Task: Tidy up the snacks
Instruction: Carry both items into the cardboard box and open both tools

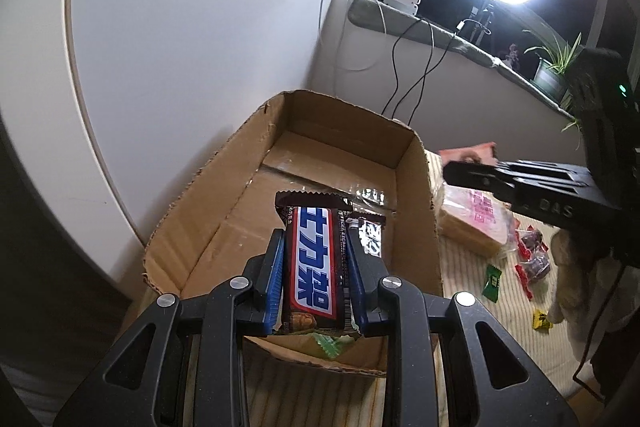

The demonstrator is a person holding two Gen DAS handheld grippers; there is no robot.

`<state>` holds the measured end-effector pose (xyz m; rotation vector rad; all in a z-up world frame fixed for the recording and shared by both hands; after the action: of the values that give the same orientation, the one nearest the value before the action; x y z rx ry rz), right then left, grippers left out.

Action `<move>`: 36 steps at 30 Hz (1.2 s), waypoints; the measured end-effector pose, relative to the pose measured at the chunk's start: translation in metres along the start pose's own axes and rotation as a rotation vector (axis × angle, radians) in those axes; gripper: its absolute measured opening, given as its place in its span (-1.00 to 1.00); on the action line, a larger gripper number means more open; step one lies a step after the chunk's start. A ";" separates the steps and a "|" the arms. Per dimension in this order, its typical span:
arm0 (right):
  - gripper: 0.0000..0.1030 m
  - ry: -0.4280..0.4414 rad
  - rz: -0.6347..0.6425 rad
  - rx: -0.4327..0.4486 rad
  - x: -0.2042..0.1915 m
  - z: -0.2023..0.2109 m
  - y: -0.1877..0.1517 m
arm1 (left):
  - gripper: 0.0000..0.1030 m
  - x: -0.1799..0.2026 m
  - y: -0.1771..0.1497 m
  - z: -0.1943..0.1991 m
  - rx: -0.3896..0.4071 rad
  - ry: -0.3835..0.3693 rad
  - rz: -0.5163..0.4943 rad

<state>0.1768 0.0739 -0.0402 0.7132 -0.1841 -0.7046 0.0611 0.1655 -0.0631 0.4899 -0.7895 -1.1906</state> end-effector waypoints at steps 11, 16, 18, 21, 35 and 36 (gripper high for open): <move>-0.91 0.025 0.028 -0.038 -0.019 -0.036 0.015 | -0.48 -0.004 0.001 -0.005 -0.010 0.002 -0.002; -0.91 0.033 0.030 -0.047 -0.021 -0.043 0.014 | -0.48 -0.003 0.001 -0.007 -0.016 0.000 -0.003; -0.91 0.032 0.031 -0.047 -0.020 -0.044 0.015 | -0.48 -0.003 0.001 -0.008 -0.017 0.000 -0.001; -0.91 0.037 0.034 -0.052 -0.020 -0.044 0.015 | -0.48 -0.002 0.001 -0.007 -0.019 0.005 -0.003; 0.47 -0.009 0.018 0.004 -0.012 -0.021 0.015 | -0.18 0.003 0.003 0.004 0.009 0.009 -0.015; 0.48 -0.013 0.016 0.005 -0.010 -0.018 0.014 | -0.18 0.004 0.003 0.005 0.010 0.007 -0.016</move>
<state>0.1838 0.0977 -0.0438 0.7118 -0.2031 -0.6937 0.0599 0.1629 -0.0560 0.5091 -0.7875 -1.2000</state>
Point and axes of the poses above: each gripper's, at about its wrist camera, not at the fingertips, and z roughly against the way its jaws point, x to its right, y to its top, the point moved 4 cm from there along -z, roughly the way its jaws point, and after that the axes turned 5 degrees about -y, right-handed, at the moved point
